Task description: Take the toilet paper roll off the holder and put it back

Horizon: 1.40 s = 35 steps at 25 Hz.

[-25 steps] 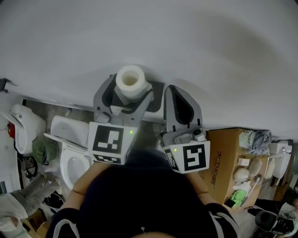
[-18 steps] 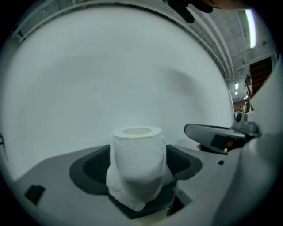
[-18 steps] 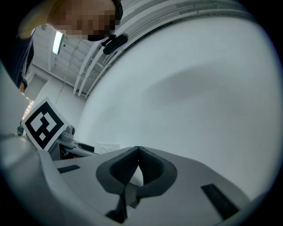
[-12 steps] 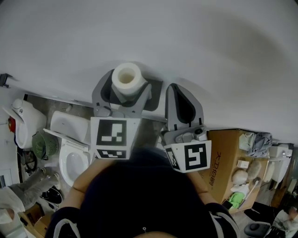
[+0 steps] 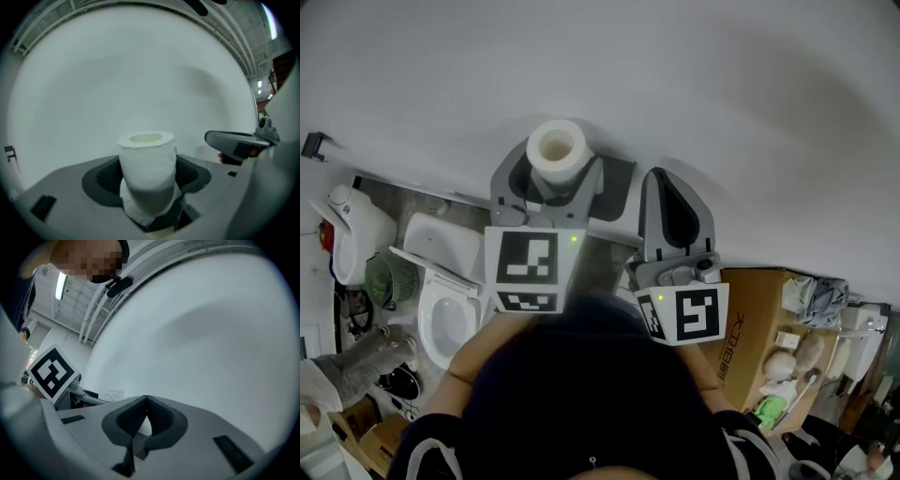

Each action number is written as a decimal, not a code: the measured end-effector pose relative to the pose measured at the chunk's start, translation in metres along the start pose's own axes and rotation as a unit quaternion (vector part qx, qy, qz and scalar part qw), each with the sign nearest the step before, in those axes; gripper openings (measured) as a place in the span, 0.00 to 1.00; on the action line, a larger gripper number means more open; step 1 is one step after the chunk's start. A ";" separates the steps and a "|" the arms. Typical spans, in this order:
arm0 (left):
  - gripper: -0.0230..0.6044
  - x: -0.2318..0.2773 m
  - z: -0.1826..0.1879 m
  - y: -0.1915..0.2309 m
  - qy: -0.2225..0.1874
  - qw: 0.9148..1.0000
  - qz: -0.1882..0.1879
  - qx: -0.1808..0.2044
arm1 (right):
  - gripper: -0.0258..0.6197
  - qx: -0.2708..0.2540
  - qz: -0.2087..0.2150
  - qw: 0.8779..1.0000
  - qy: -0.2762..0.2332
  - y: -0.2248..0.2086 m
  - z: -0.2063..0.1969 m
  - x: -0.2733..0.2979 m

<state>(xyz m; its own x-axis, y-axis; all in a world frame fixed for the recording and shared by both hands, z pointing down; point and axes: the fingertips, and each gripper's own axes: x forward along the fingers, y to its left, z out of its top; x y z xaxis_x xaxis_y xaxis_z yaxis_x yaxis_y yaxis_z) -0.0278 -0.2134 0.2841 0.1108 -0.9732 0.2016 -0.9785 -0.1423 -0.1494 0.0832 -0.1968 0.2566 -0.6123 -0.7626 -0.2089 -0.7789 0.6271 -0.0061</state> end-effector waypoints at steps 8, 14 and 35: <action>0.53 -0.006 0.007 0.000 -0.019 1.000 -0.015 -0.006 | 0.07 -0.001 0.009 1.000 0.003 0.001 0.001 0.002; 0.53 -0.019 0.021 0.007 -0.039 0.999 -0.015 -0.006 | 0.07 -0.007 0.014 1.000 0.002 0.008 0.005 0.002; 0.53 -0.058 0.040 0.090 -0.077 0.996 -0.041 -0.033 | 0.06 -0.044 -0.029 0.999 0.001 0.070 0.025 0.028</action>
<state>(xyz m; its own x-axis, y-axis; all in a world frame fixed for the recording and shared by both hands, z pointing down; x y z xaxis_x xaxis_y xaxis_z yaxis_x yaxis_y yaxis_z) -0.1150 -0.1769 0.2206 0.2115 -0.9756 0.0588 -0.9738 -0.2155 -0.0727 0.0150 -0.1708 0.2259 -0.5657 -0.7978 -0.2087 -0.8221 0.5654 0.0669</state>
